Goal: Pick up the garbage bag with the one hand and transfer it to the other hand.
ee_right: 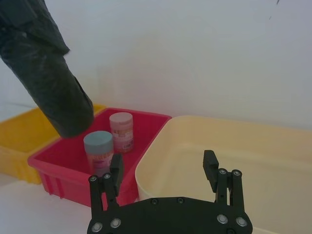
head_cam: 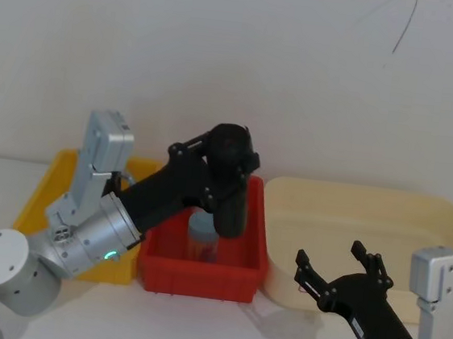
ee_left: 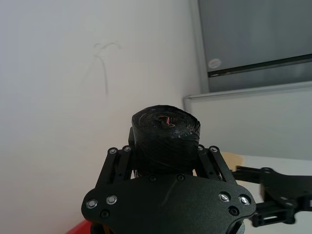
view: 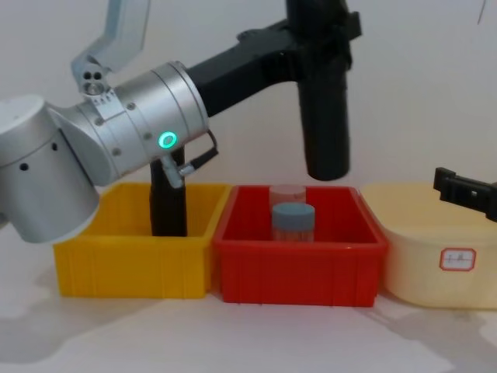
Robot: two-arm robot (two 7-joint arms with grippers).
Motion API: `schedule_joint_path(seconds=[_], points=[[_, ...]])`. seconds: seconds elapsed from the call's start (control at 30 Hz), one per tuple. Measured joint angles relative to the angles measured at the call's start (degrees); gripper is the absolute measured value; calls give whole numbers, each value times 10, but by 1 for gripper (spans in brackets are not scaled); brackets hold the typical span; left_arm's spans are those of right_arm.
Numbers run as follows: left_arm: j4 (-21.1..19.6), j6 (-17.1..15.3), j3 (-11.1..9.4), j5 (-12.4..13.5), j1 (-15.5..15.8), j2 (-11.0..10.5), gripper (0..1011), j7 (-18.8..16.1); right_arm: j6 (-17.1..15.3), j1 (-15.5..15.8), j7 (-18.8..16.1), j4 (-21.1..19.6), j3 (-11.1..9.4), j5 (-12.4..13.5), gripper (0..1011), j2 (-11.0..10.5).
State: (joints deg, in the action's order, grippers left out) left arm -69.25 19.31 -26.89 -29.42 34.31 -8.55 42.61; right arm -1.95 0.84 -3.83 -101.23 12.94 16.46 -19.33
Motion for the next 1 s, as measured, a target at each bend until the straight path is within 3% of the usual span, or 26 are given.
schedule_joint_path(seconds=[0.3,1.0], points=[[10,-8,-12,-10,2,7,503,9,0,0,0,0,0,0,1001,0],[8,-16,-16,-18,2,7,503,-10,0,0,0,0,0,0,1001,0]])
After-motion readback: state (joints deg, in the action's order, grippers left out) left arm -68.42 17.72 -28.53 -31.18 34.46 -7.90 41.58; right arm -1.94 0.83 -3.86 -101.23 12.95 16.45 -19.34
